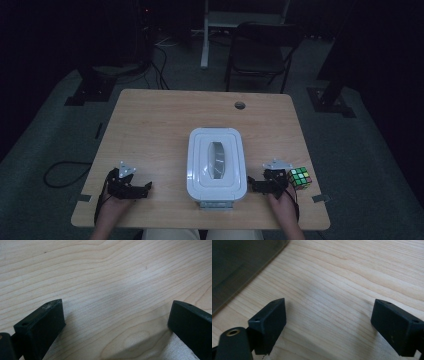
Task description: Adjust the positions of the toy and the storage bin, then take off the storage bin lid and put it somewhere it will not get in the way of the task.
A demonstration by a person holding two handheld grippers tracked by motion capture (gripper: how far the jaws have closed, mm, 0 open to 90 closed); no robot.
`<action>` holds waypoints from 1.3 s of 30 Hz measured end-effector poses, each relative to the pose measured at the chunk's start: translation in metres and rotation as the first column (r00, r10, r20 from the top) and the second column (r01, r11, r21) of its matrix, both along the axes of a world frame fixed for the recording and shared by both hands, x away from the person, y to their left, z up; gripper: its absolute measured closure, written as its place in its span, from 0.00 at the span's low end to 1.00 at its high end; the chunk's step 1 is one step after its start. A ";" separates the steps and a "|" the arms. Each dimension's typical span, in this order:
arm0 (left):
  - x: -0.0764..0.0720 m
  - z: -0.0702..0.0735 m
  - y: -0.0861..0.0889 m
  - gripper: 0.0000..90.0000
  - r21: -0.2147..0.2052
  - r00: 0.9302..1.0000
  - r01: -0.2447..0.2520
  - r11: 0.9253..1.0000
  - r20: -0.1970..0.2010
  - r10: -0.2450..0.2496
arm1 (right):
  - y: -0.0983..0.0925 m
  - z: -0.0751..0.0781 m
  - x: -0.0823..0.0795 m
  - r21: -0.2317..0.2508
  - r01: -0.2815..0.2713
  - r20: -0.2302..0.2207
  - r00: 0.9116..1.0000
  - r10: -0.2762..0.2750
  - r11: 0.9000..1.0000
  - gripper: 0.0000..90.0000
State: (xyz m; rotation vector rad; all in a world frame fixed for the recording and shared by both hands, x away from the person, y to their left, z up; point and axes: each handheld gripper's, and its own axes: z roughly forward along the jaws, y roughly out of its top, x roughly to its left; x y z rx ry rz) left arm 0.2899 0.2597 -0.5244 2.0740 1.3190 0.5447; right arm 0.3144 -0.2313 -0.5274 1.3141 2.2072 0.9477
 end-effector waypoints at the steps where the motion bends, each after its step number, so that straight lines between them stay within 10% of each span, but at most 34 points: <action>1: 0.000 0.000 0.000 0.02 0.000 1.000 0.000 1.000 0.000 0.000 | 0.000 0.000 0.000 0.000 0.000 0.000 1.000 0.000 1.000 0.14; 25: 0.001 0.004 0.004 0.02 -0.021 1.000 0.016 1.000 -0.016 -0.016 | 0.000 0.000 0.001 0.001 -0.005 -0.002 1.000 0.005 1.000 0.14; 39: -0.005 0.051 -0.014 0.02 -0.063 0.992 0.122 0.991 0.047 -0.119 | 0.000 0.000 0.001 0.001 -0.005 -0.002 1.000 0.005 1.000 0.14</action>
